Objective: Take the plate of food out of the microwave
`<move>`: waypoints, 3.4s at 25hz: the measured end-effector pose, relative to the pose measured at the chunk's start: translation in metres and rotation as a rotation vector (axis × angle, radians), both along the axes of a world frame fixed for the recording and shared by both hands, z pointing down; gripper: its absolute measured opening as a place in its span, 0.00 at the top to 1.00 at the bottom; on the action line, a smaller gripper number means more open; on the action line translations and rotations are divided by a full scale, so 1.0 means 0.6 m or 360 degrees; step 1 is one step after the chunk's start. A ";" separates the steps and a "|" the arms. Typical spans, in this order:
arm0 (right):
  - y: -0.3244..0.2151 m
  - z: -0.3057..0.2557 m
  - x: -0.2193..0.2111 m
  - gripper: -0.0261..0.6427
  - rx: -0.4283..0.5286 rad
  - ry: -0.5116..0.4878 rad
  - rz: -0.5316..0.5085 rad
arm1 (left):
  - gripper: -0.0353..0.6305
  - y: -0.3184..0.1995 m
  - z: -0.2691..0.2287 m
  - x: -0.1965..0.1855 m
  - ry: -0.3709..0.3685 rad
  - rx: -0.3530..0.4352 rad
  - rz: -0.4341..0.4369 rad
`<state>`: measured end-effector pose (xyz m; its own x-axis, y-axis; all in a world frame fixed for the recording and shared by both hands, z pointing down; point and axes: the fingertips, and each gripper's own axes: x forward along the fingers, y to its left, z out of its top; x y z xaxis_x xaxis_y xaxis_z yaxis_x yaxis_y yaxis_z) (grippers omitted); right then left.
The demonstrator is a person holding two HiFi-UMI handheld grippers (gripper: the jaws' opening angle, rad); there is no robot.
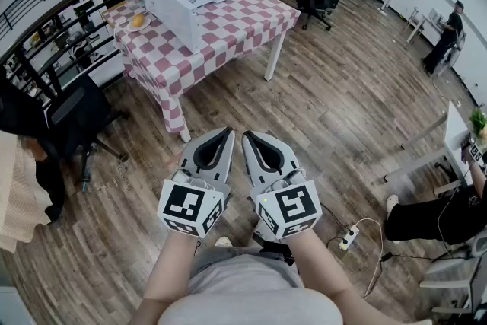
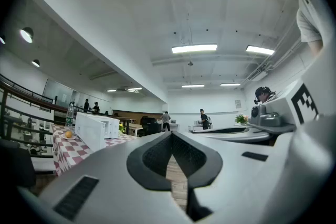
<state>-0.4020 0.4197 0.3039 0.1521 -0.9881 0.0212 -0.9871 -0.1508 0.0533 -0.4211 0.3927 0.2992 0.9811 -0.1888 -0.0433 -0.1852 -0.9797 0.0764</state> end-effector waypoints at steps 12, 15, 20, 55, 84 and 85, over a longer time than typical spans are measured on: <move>-0.012 0.019 0.038 0.92 0.0015 -0.0066 0.0060 | 0.94 -0.014 0.020 0.037 -0.0063 0.0015 0.0030; -0.015 0.022 0.052 0.92 0.0020 -0.0087 0.0066 | 0.94 -0.018 0.023 0.052 -0.0081 0.0009 0.0039; -0.019 0.022 0.091 0.92 0.0013 -0.0094 0.0069 | 0.94 -0.028 0.025 0.088 -0.0085 -0.0008 0.0030; -0.196 0.041 0.451 0.92 -0.0042 -0.0163 -0.0177 | 0.94 -0.195 0.034 0.452 -0.0078 -0.0094 -0.0191; -0.386 0.033 0.582 0.92 -0.0021 -0.0153 -0.0225 | 0.94 -0.391 0.027 0.575 -0.0049 -0.0067 -0.0293; -0.398 0.033 0.587 0.92 -0.0020 -0.0152 -0.0224 | 0.94 -0.405 0.028 0.579 -0.0048 -0.0070 -0.0296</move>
<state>-0.0497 0.1810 0.3238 0.0089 -0.9991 0.0417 -0.9991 -0.0106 -0.0406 -0.0735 0.1498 0.3158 0.9299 -0.3679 -0.0022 -0.3655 -0.9243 0.1098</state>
